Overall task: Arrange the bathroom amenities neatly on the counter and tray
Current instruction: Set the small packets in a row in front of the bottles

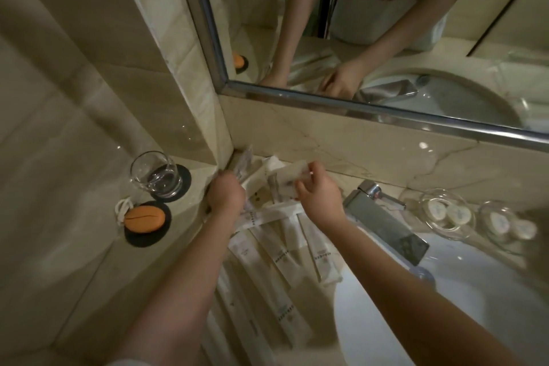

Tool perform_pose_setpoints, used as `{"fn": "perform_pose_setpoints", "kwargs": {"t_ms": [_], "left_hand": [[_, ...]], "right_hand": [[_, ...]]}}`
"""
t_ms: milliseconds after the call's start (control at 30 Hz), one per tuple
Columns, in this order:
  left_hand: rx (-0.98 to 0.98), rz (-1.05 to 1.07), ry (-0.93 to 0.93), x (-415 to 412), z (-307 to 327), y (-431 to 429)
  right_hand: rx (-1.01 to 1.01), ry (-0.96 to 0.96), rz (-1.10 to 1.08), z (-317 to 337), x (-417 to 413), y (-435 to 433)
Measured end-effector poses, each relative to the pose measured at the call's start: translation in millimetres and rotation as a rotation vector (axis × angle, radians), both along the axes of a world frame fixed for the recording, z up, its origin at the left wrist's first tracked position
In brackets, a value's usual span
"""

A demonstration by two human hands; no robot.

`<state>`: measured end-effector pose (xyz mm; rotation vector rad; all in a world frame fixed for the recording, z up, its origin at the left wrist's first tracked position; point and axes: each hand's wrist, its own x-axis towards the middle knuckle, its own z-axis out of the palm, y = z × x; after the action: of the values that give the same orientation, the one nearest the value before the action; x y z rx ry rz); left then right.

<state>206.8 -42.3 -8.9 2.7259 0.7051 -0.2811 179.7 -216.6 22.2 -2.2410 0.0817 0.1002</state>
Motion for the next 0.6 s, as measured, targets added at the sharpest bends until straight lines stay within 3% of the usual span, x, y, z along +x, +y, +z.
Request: {"fn": "perform_pose_setpoints", "kwargs": {"t_ms": [100,267,367,600], "left_hand": [[-0.181,0.102,-0.107,-5.7,13.0,4.6],[-0.488,0.086,-0.18,-36.0,29.4,9.8],[-0.549,0.067,-0.188,-58.1,34.3,10.6],[-0.6,0.022,-0.269,-103.0,68.4,-10.1]], "right_hand": [[-0.1,0.042,0.063,0.9,-4.1,3.5],[-0.36,0.076,0.176,-5.6,2.2,5.9],[-0.318,0.098,0.175,-4.6,-5.8,6.6],[-0.11,-0.185,0.064,41.9,-56.2,-28.7]]}}
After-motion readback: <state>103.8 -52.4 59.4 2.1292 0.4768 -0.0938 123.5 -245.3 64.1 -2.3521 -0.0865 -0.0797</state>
